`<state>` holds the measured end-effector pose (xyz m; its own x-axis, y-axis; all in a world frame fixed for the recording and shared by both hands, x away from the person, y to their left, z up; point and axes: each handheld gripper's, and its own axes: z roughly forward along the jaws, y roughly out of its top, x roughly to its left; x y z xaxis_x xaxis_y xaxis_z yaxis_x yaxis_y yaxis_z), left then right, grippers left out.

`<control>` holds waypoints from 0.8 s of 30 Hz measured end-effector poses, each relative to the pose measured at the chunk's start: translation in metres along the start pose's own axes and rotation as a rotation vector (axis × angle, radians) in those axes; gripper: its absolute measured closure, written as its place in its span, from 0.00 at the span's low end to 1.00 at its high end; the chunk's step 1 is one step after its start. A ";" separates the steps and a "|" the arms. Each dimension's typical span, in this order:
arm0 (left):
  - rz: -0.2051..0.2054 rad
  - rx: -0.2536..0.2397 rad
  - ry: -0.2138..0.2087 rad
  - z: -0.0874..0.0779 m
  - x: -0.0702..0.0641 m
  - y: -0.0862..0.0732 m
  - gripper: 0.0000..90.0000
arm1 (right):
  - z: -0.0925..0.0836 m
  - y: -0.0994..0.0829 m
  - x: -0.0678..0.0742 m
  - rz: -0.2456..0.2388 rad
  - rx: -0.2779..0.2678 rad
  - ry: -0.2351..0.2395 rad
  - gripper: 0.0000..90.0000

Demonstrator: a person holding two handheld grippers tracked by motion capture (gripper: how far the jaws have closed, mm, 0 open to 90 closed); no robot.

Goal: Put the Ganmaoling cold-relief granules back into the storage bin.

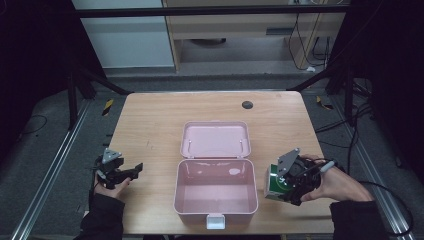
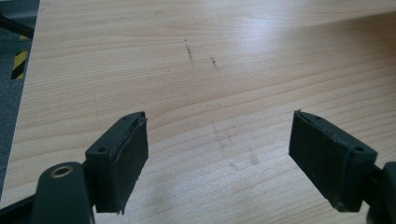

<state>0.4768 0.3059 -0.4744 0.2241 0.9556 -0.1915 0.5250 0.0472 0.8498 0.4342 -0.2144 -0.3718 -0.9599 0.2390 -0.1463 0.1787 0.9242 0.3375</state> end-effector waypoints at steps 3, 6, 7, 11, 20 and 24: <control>0.000 0.000 -0.001 0.000 0.000 0.000 0.21 | -0.006 0.003 -0.001 -0.011 -0.007 -0.003 0.18; 0.000 0.002 -0.001 0.000 0.000 0.000 0.21 | -0.013 0.005 0.000 -0.011 -0.012 0.000 0.18; 0.001 0.003 -0.001 0.000 0.000 0.000 0.21 | -0.016 0.006 0.000 -0.005 -0.008 0.000 0.18; 0.000 0.005 -0.001 0.001 0.000 0.000 0.21 | -0.024 0.010 -0.001 -0.011 -0.025 -0.011 0.18; 0.000 0.005 -0.001 0.001 0.000 0.000 0.21 | -0.046 0.020 -0.003 -0.013 -0.036 -0.030 0.18; 0.000 0.005 -0.001 0.001 0.000 0.000 0.21 | -0.054 0.025 -0.001 -0.020 -0.038 -0.036 0.18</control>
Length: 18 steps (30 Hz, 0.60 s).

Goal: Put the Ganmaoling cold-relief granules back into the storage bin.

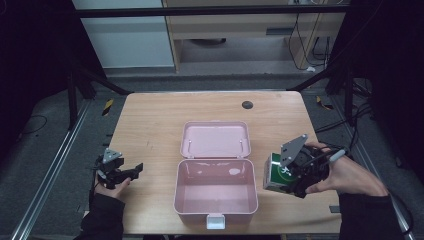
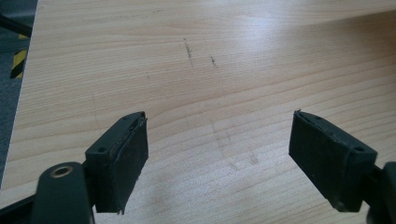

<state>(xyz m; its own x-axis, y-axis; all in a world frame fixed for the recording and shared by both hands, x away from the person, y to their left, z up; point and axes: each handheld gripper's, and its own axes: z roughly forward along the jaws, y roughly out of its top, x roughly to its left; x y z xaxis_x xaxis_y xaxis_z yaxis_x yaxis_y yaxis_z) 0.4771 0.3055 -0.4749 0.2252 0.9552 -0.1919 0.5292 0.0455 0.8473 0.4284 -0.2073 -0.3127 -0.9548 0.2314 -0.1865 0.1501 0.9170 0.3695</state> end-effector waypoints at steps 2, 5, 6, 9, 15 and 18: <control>0.000 0.000 0.000 0.000 0.000 0.000 0.21 | -0.003 0.003 0.000 -0.007 0.003 -0.003 0.18; 0.000 0.000 0.000 0.000 0.000 0.000 0.21 | -0.006 0.008 0.000 -0.015 0.005 -0.005 0.18; 0.000 0.000 0.000 0.000 0.000 0.000 0.21 | -0.008 0.010 0.001 -0.018 0.006 -0.004 0.18; 0.000 0.000 0.000 0.000 0.000 0.000 0.21 | -0.011 0.015 0.000 -0.019 0.004 -0.004 0.18; 0.000 0.000 0.001 0.000 0.001 0.000 0.21 | -0.016 0.027 -0.001 -0.026 0.010 -0.008 0.18; 0.001 0.001 0.001 0.000 0.001 0.000 0.21 | -0.018 0.033 -0.001 -0.031 0.006 -0.013 0.18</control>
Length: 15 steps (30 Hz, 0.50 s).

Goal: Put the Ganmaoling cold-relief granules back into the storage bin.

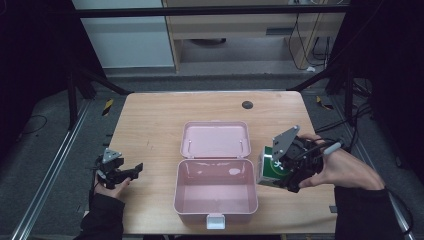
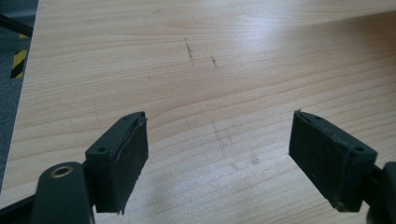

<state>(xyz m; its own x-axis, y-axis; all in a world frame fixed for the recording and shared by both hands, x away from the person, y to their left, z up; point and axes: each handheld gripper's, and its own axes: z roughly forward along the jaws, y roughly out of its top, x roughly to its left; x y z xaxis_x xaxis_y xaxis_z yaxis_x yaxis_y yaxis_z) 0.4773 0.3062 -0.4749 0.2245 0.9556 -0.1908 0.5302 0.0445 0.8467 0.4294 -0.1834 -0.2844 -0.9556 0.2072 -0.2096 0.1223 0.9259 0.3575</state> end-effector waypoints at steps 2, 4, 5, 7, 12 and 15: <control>0.000 -0.001 0.000 0.000 0.000 0.000 0.21 | -0.001 0.004 0.001 -0.003 0.000 0.002 0.18; -0.001 -0.002 -0.001 0.000 0.000 0.000 0.21 | -0.001 0.008 0.001 -0.011 0.001 0.009 0.18; -0.001 -0.001 0.000 0.000 0.000 0.000 0.21 | -0.001 0.010 0.002 -0.012 0.001 0.012 0.18; -0.001 -0.001 0.000 0.000 0.000 0.000 0.21 | -0.001 0.015 0.003 -0.021 0.002 0.017 0.18; 0.000 0.000 0.000 0.000 0.000 0.000 0.21 | 0.002 0.027 0.004 -0.043 -0.009 0.026 0.18; 0.000 0.000 -0.001 0.000 0.000 0.000 0.21 | 0.003 0.034 0.005 -0.052 -0.011 0.033 0.18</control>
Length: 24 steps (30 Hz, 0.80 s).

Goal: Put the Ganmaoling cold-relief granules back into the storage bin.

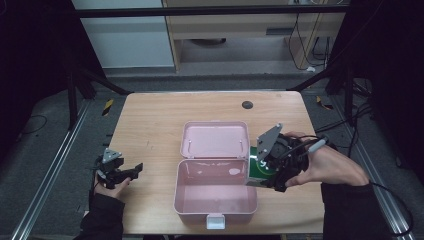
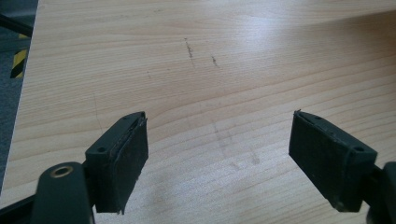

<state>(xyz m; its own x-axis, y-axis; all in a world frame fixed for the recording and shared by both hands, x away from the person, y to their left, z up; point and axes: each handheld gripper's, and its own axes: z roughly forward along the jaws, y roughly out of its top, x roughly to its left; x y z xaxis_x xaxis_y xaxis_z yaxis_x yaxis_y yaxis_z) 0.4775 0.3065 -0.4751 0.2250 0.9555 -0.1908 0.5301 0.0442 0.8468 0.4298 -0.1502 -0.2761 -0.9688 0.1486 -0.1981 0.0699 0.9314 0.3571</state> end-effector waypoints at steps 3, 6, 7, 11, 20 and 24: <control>0.002 0.001 0.000 0.000 0.000 0.000 0.21 | 0.002 0.006 0.000 -0.010 -0.006 0.011 0.18; 0.001 0.000 0.000 0.000 0.000 0.000 0.21 | 0.005 0.012 0.000 -0.019 -0.004 0.018 0.18; 0.001 0.000 0.000 -0.001 0.000 0.000 0.21 | 0.006 0.013 0.000 -0.021 -0.011 0.022 0.18; 0.001 0.000 0.000 0.000 0.000 0.000 0.21 | 0.010 0.019 0.000 -0.033 -0.011 0.033 0.18; 0.002 0.000 -0.001 -0.001 0.000 0.000 0.21 | 0.024 0.031 0.001 -0.047 -0.014 0.062 0.18; 0.001 -0.002 -0.001 -0.001 0.000 0.000 0.21 | 0.028 0.035 0.001 -0.052 -0.026 0.077 0.18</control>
<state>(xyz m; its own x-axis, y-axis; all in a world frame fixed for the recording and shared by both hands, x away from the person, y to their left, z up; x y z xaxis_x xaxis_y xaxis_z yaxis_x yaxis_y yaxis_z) 0.4773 0.3069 -0.4745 0.2267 0.9551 -0.1907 0.5285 0.0438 0.8478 0.4377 -0.1080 -0.2897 -0.9864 0.0732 -0.1469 0.0135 0.9281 0.3720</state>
